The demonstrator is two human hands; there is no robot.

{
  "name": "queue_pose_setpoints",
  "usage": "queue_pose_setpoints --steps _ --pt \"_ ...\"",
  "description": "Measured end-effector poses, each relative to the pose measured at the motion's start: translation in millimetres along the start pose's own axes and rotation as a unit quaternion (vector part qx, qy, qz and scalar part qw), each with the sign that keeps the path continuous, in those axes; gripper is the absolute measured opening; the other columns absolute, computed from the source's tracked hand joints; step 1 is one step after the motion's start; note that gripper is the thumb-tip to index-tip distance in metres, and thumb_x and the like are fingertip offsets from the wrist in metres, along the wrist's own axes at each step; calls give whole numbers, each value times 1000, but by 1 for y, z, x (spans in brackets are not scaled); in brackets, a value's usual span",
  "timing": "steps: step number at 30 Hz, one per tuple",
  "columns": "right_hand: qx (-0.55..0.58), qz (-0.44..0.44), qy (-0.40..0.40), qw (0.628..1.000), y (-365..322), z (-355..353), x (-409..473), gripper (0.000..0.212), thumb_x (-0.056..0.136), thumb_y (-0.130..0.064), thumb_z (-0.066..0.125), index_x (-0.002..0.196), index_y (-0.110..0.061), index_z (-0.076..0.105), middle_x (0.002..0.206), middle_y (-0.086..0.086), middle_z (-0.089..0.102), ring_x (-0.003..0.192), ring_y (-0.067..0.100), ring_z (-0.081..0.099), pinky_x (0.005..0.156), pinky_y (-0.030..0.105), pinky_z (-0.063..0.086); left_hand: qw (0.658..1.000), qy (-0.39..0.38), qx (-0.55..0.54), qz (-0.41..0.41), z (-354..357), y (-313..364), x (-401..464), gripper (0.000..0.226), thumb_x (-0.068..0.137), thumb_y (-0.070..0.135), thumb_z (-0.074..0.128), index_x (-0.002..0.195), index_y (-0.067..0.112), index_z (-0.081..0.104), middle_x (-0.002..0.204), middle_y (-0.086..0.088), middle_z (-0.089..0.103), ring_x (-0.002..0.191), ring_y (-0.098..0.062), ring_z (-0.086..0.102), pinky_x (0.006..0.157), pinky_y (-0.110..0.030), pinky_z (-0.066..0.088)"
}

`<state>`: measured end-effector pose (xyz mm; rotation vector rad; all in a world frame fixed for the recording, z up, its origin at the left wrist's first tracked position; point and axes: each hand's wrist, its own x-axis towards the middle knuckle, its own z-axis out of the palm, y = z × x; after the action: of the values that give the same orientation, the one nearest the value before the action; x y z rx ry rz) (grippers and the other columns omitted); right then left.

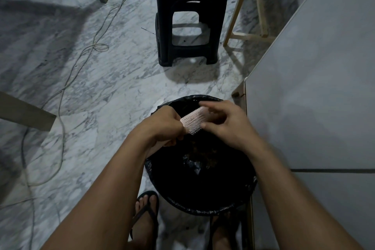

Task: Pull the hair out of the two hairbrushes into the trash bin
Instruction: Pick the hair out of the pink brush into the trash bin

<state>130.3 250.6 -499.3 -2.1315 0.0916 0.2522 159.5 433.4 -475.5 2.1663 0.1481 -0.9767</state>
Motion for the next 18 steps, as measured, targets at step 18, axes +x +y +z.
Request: queue_pose_setpoints --steps 18 --pt "-86 231 39 968 17 -14 -1 22 79 -8 71 98 -21 70 87 9 72 83 27 70 81 35 56 995 -25 -98 26 -15 12 -18 18 88 8 68 73 -2 70 54 -5 64 44 -16 51 43 -24 41"
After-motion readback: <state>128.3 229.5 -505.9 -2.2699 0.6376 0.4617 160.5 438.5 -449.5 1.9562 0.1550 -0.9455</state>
